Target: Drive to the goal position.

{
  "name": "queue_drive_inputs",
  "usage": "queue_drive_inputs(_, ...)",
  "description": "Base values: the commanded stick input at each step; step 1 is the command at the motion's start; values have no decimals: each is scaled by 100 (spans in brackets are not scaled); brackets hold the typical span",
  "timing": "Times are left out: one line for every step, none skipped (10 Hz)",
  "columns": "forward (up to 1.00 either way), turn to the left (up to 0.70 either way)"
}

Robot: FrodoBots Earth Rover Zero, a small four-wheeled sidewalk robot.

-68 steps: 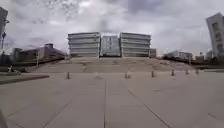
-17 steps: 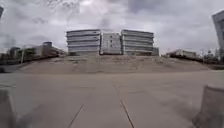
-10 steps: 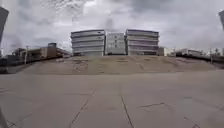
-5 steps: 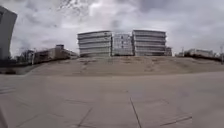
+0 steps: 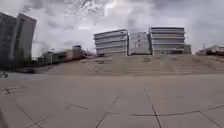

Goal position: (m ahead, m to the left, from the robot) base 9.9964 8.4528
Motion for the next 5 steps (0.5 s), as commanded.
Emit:
queue_drive_inputs(100,40)
queue_drive_inputs(100,40)
queue_drive_inputs(100,40)
queue_drive_inputs(100,40)
queue_drive_inputs(100,40)
